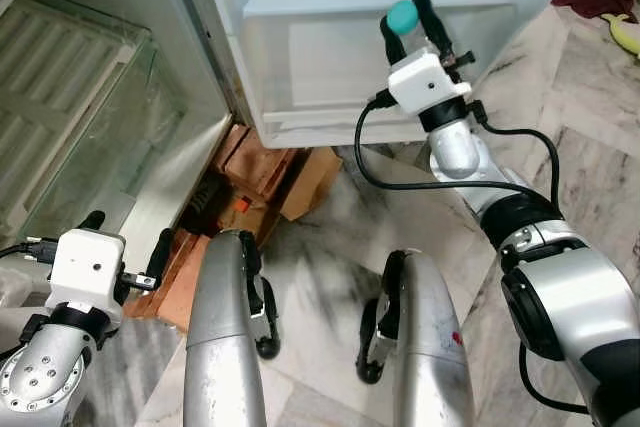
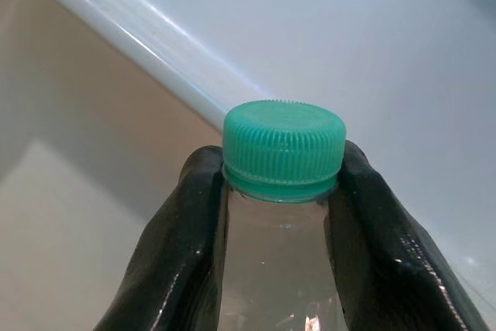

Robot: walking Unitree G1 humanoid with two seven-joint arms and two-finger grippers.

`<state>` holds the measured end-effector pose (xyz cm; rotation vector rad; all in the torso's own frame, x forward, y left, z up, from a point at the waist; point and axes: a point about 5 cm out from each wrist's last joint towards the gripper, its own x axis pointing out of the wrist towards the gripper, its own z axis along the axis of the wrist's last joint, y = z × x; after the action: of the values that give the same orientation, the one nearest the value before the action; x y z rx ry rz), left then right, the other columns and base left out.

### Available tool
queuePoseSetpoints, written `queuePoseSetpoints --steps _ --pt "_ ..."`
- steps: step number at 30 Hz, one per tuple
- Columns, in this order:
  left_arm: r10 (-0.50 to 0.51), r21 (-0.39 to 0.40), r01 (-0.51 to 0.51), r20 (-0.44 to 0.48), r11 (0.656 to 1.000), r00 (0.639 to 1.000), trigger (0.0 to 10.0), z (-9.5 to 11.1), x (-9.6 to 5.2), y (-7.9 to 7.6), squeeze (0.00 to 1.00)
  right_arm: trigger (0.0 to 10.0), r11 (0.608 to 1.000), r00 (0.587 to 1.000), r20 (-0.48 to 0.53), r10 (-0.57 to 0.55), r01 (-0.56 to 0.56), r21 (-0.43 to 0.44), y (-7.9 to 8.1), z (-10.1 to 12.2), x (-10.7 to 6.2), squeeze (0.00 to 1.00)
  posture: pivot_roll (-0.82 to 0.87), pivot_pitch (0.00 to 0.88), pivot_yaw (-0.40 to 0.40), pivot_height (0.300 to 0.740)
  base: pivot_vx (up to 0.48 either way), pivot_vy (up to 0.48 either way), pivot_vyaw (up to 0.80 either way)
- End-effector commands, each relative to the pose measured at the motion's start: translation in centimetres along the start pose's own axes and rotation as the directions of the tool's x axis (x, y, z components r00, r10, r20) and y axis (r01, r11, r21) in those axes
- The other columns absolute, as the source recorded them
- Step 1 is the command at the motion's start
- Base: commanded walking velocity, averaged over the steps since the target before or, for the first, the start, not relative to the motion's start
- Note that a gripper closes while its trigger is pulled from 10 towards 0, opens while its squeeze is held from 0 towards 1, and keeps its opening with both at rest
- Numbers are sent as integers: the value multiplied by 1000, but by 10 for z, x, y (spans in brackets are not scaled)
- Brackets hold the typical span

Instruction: Restocking fridge

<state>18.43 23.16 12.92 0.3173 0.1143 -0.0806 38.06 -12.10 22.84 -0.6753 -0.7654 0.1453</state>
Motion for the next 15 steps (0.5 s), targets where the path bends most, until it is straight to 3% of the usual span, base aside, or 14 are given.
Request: queuePoseSetpoints --steps 1,3,6,15 --pt "5 10 -5 -28 1000 1000 10000 -2 -9 4 0 10000 1000 999 17 -30 30 0 -3 4 6 0 249 441 2 574 0 0 0" --pt "7 12 -6 -29 1000 1000 10000 -2 -12 4 0 10000 999 999 9 -32 32 2 -3 3 5 0 256 450 -1 574 0 0 0" --pt "19 29 -18 -38 999 999 10000 1 -20 7 0 10000 999 989 -145 -21 26 33 9 -17 -13 0 286 478 -4 574 0 0 0" --pt "24 53 -21 -64 998 998 10000 2 -30 12 0 10000 998 949 -314 8 13 63 24 -40 -48 0 319 500 5 574 0 0 0"
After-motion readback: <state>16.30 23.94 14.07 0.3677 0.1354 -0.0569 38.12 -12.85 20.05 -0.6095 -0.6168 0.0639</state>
